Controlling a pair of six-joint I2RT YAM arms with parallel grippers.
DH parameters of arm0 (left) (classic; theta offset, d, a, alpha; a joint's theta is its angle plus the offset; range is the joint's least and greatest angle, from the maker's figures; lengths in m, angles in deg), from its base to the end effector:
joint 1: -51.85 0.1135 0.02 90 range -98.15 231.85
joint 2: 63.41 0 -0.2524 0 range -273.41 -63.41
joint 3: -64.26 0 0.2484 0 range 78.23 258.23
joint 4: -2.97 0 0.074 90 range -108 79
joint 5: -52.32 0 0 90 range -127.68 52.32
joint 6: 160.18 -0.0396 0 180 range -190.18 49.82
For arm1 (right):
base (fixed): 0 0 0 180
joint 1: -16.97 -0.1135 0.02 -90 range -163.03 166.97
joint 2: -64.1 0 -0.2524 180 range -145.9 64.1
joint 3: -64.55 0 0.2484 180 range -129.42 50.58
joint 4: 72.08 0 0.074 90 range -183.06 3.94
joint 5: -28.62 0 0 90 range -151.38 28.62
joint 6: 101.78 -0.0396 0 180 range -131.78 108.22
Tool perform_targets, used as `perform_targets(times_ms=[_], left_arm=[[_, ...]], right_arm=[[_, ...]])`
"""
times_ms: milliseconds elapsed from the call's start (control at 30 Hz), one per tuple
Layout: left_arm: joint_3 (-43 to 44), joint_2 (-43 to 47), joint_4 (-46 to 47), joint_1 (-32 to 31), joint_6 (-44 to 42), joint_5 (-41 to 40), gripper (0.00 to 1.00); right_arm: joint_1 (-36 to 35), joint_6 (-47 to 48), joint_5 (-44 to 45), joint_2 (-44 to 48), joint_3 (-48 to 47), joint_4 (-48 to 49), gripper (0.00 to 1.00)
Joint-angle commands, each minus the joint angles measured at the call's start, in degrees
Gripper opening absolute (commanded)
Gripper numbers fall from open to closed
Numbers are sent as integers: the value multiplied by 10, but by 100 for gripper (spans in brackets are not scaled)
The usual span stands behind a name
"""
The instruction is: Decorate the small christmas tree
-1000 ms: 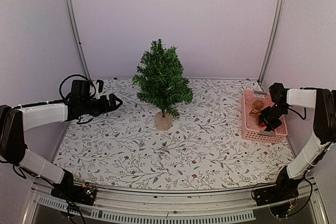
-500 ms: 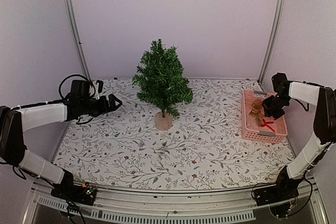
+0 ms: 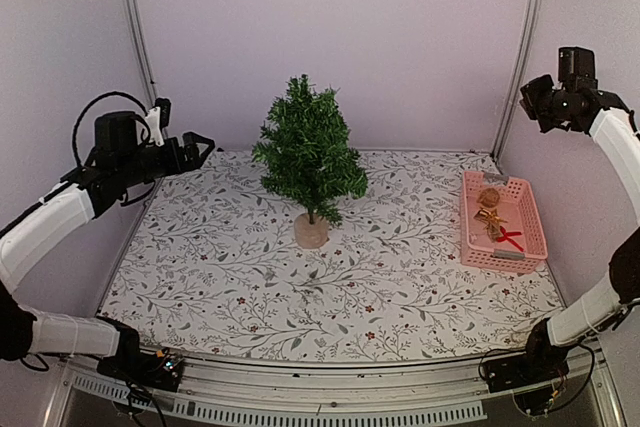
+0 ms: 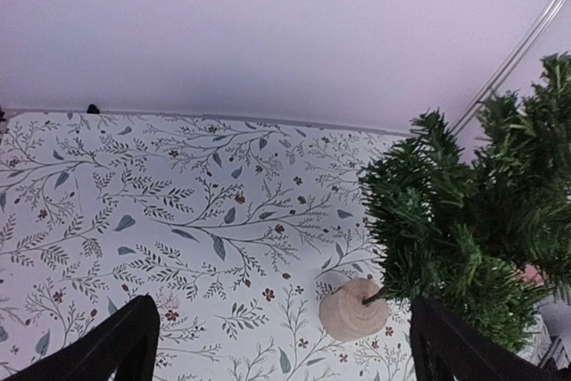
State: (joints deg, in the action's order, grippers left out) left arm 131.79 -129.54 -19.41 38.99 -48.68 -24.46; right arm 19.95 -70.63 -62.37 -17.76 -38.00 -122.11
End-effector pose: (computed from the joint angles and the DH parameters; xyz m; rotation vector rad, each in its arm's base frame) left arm 0.2625 -0.0692 0.3101 0.0081 1.9775 -0.6186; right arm 0.3153 -0.0157 0.3955 1.0908 1.8425 0.6032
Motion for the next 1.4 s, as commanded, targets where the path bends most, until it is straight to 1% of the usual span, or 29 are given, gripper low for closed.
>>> perform_targets(times_ms=[0,200,467,633,733,900,1000,1067,1133,1200,1267,1300,1367], left_arm=[[20,30,-10,-1,-15,-5,99],[40,52,-6,-4,-15,6,99],[81,66,6,-9,-21,13,99],[107,66,10,-13,-27,15,99],[117,65,12,-15,-29,20,99],[142,65,33,-32,-42,49,99],[159,61,50,-65,-68,71,99],[166,55,69,-104,-87,74,99],[167,43,107,-157,-104,67,99],[174,16,133,-212,-123,53,99],[191,-24,146,-269,-146,24,96],[204,-45,153,-306,-160,6,95],[229,-94,178,-356,-178,-26,93]], right_arm=[[-26,13,-33,5,-82,60,0],[-77,36,-44,-8,-197,149,0],[-158,98,-65,-63,-351,252,0],[-207,134,-68,-88,-404,328,0],[-223,149,-69,-107,-449,352,0],[-233,154,-78,-118,-453,346,0],[-248,168,-85,-118,-440,338,0],[-258,174,-87,-113,-423,342,0],[-266,178,-90,-105,-408,345,0],[-273,181,-90,-98,-394,349,0],[-279,182,-90,-89,-380,349,0],[-285,182,-88,-83,-372,349,0],[-294,184,-87,-71,-354,343,0]])
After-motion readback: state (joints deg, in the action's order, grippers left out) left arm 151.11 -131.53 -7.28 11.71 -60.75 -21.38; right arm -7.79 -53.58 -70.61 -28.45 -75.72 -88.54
